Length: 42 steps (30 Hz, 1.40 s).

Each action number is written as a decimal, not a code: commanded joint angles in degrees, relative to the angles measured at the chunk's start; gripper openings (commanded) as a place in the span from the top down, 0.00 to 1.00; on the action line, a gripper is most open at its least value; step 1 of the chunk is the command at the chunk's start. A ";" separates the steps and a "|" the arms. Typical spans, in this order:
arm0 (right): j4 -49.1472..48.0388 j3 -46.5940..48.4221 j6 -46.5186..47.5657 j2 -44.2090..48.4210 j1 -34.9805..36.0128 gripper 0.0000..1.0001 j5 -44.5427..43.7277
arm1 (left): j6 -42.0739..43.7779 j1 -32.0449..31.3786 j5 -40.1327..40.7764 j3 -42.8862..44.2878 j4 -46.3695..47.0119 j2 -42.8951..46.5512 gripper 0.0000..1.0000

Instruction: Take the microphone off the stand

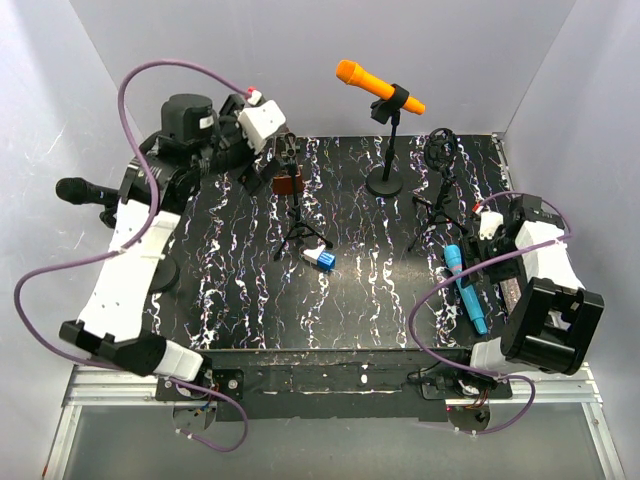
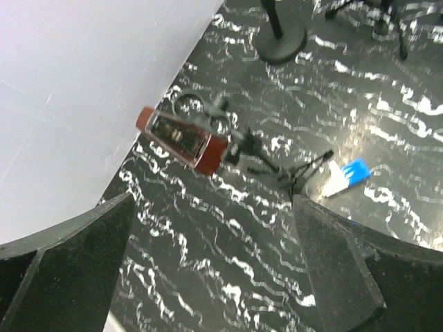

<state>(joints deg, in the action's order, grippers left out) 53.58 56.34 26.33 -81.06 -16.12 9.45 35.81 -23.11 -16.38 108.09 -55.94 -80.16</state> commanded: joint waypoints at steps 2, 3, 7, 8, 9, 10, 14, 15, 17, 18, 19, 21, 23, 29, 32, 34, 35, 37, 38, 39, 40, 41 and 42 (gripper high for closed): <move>9.87 4.92 -0.75 4.58 -0.32 0.16 6.37 | -8.20 -0.09 -7.51 6.60 3.91 -7.19 0.04; 9.87 4.92 -0.75 5.64 -0.32 0.16 6.37 | -8.82 -0.09 -9.26 7.04 4.26 -8.51 0.06; 10.93 4.40 0.92 10.64 -0.32 0.16 11.72 | -11.89 -0.09 -12.88 7.04 6.63 -12.56 0.10; 11.02 4.57 1.62 12.05 -0.32 0.18 13.03 | -13.12 -0.09 -12.19 6.96 7.77 -13.52 0.12; 11.28 4.75 2.41 13.98 -0.32 0.19 14.70 | -16.10 -0.18 -10.96 6.69 9.34 -14.31 0.13; 11.19 5.01 2.85 15.65 -0.32 0.21 16.28 | -20.48 -0.09 -7.30 6.26 11.36 -14.84 0.16; 9.96 5.10 3.29 23.91 -0.23 0.22 22.17 | -29.90 0.44 -2.52 5.55 15.94 -16.52 0.15; 10.14 5.36 3.29 25.41 -0.05 0.22 24.01 | -30.97 0.44 -1.99 5.03 17.00 -16.52 0.15; 10.49 6.85 3.90 27.34 0.56 0.23 28.23 | -32.38 0.44 -1.29 4.23 17.97 -16.52 0.17; 10.14 7.55 4.43 28.23 1.43 0.24 29.82 | -33.34 0.52 -1.02 4.14 17.89 -16.78 0.18; 8.92 7.91 4.43 29.19 3.36 0.24 30.53 | -34.22 0.79 -1.19 4.23 17.80 -17.04 0.19; 5.41 8.61 3.39 30.08 9.06 0.24 29.23 | -35.37 0.97 -1.81 4.32 17.80 -17.48 0.22; 1.46 9.84 2.16 29.82 15.30 0.25 26.59 | -37.91 0.97 -1.64 4.49 18.15 -17.84 0.24; -13.65 18.26 -9.52 21.93 29.81 0.23 21.05 | -40.99 1.05 -1.02 5.02 17.45 -18.10 0.31; -21.91 22.84 -13.49 15.86 37.37 0.15 19.81 | -43.10 1.40 -0.85 3.97 17.53 -17.32 0.29; -27.10 25.65 -15.68 11.30 41.85 0.07 17.98 | -44.86 1.67 0.29 3.53 18.41 -16.44 0.23; -30.43 27.41 -17.26 8.57 43.61 0.05 17.01 | -45.56 1.76 1.08 4.14 18.33 -16.34 0.18; -34.40 31.01 -21.12 3.21 46.25 0.05 16.22 | -46.36 1.84 2.75 5.98 18.24 -15.99 0.12; -36.51 32.25 -22.79 0.92 47.66 0.07 14.82 | -46.36 1.84 3.72 6.68 18.24 -15.73 0.10; -39.40 33.13 -24.46 -1.80 48.72 0.08 13.15 | -46.27 1.84 4.86 7.74 18.15 -15.55 0.09; -42.91 33.22 -25.44 -3.48 49.94 0.09 10.96 | -46.18 1.93 5.91 8.53 17.89 -15.20 0.09; -46.69 32.44 -25.97 -4.45 51.00 0.10 9.02 | -45.84 1.85 7.40 9.15 17.80 -14.77 0.09; -51.34 31.30 -25.98 -5.33 51.97 0.10 7.00 | -45.31 1.84 8.72 9.33 18.15 -14.24 0.08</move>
<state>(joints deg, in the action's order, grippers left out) 20.38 87.24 6.42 -82.98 32.58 24.53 -9.10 -21.56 -13.50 113.54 -38.59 -98.65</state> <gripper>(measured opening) 0.910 0.911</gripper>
